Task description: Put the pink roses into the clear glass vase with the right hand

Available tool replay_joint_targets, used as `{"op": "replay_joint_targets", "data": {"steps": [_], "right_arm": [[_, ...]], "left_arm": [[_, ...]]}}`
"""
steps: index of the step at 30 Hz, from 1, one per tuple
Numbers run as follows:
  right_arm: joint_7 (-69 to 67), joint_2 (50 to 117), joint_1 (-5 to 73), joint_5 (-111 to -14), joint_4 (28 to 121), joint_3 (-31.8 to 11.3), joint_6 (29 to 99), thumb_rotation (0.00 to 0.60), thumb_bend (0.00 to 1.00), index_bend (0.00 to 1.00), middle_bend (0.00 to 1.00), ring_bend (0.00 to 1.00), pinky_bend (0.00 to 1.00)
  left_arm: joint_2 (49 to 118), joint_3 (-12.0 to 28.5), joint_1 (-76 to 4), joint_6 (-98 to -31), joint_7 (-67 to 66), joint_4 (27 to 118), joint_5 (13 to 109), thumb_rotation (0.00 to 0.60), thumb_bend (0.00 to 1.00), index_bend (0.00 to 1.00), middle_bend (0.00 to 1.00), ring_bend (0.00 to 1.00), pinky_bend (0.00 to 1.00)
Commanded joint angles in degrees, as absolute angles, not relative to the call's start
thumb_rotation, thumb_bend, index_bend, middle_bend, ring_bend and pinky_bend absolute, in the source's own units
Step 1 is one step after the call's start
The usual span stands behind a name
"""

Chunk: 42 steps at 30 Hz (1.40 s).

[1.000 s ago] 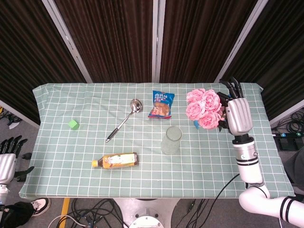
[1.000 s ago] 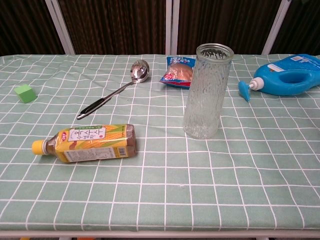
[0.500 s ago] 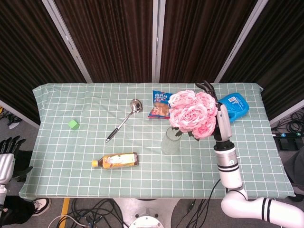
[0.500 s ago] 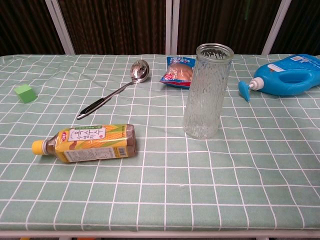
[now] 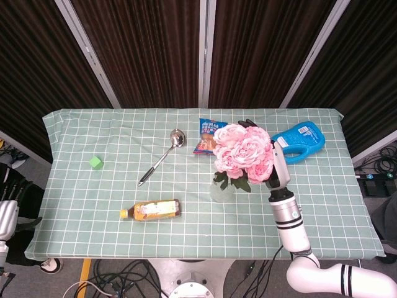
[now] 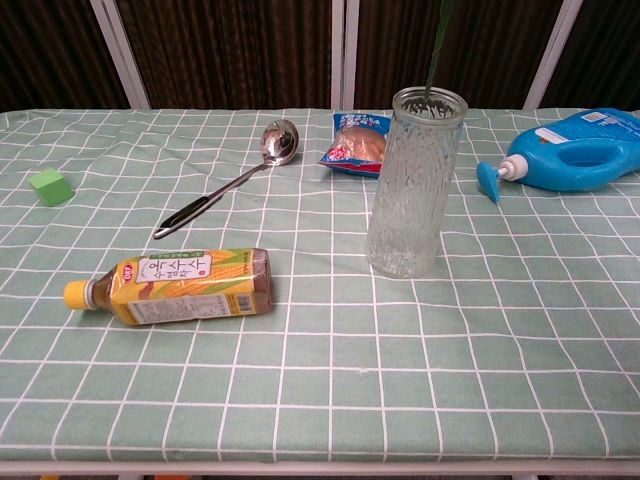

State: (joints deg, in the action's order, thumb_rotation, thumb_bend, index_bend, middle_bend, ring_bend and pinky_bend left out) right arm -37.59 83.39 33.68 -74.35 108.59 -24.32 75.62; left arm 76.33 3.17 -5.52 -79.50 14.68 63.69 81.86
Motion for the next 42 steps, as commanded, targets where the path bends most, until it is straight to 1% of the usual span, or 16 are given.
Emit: {"op": "replay_joint_targets", "data": {"steps": [1,8,11,15,19,21,23,26,28,29,30,31,34,38,40,42], "right_arm": [[-36.57,84.22,33.71,-73.69,107.31,-23.95,75.28,0.600,0.21,0.63,0.58,0.14,0.00],[-40.23,86.54,35.11,-73.35,99.32,-21.87,69.87,0.600,0.20,0.61,0.57,0.14,0.00],[-44.18,87.97,35.80,-74.55,94.81,-20.80,67.55,0.600,0.16,0.60,0.55,0.14,0.00],[-48.15,89.82,36.15,-76.59,89.89,-19.32,66.35,0.600,0.10,0.58,0.53,0.12,0.00],[-52.96,90.17,36.90,-79.57,85.34,-17.66,64.38,0.600,0.05,0.53,0.48,0.07,0.00],[-55.72,89.99,37.19,-81.29,83.93,-16.92,63.90,0.600,0.01,0.47,0.44,0.04,0.00],[-58.61,89.70,37.56,-83.79,82.35,-15.89,63.93,0.600,0.00,0.39,0.40,0.01,0.00],[-62.02,89.57,37.82,-86.23,80.50,-14.85,64.73,0.600,0.00,0.21,0.31,0.00,0.00],[-63.14,89.36,37.82,-87.60,79.54,-14.04,65.49,0.600,0.00,0.07,0.22,0.00,0.00],[-63.29,89.24,37.83,-88.07,79.19,-13.86,65.94,0.600,0.00,0.04,0.20,0.00,0.00],[-63.16,89.13,37.75,-88.55,78.87,-13.58,66.45,0.600,0.00,0.02,0.17,0.00,0.00],[-62.80,88.94,37.54,-89.01,78.60,-13.21,67.11,0.600,0.00,0.00,0.12,0.00,0.00],[-61.30,88.17,36.52,-89.16,78.75,-12.74,69.03,0.600,0.00,0.00,0.03,0.00,0.00],[-55.02,85.94,34.20,-89.26,79.20,-11.99,72.35,0.600,0.00,0.00,0.00,0.00,0.00],[-48.34,83.50,32.81,-89.07,79.29,-10.85,72.66,0.600,0.00,0.00,0.00,0.00,0.00],[-38.56,80.22,31.50,-89.14,79.47,-8.99,71.96,0.600,0.00,0.00,0.00,0.00,0.00]], "left_arm": [[76.33,3.34,-5.51,-79.25,15.03,63.67,81.52,0.600,0.00,0.14,0.05,0.00,0.04],[76.52,3.35,-5.29,-79.31,15.46,62.96,81.37,0.600,0.00,0.14,0.05,0.00,0.04],[76.61,3.33,-5.21,-79.34,15.71,62.55,81.37,0.600,0.00,0.14,0.05,0.00,0.04],[76.81,3.23,-5.15,-79.32,15.98,62.03,81.48,0.600,0.00,0.14,0.05,0.00,0.04],[77.04,3.17,-5.17,-79.06,16.42,61.48,81.49,0.600,0.00,0.14,0.05,0.00,0.04],[77.09,3.11,-5.12,-79.07,16.51,61.33,81.54,0.600,0.00,0.14,0.05,0.00,0.04],[77.21,3.13,-5.08,-79.22,16.51,61.08,81.59,0.600,0.00,0.14,0.05,0.00,0.04],[77.31,3.12,-5.12,-79.13,16.57,60.93,81.63,0.600,0.00,0.14,0.05,0.00,0.04],[77.35,3.05,-5.14,-79.13,16.46,60.85,81.74,0.600,0.00,0.14,0.05,0.00,0.04],[77.36,3.04,-5.14,-79.14,16.45,60.85,81.77,0.600,0.00,0.14,0.05,0.00,0.04],[77.37,3.04,-5.14,-79.15,16.43,60.85,81.79,0.600,0.00,0.14,0.05,0.00,0.04],[77.37,3.03,-5.13,-79.18,16.39,60.87,81.81,0.600,0.00,0.14,0.05,0.00,0.04],[77.31,3.09,-5.17,-79.31,16.28,61.03,81.88,0.600,0.00,0.14,0.05,0.00,0.04],[77.18,3.14,-5.26,-79.37,15.87,61.42,81.96,0.600,0.00,0.14,0.05,0.00,0.04],[77.04,3.23,-5.36,-79.28,15.76,61.78,81.92,0.600,0.00,0.14,0.05,0.00,0.04],[76.87,3.41,-5.48,-79.12,16.05,62.33,81.77,0.600,0.00,0.14,0.05,0.00,0.04]]}}
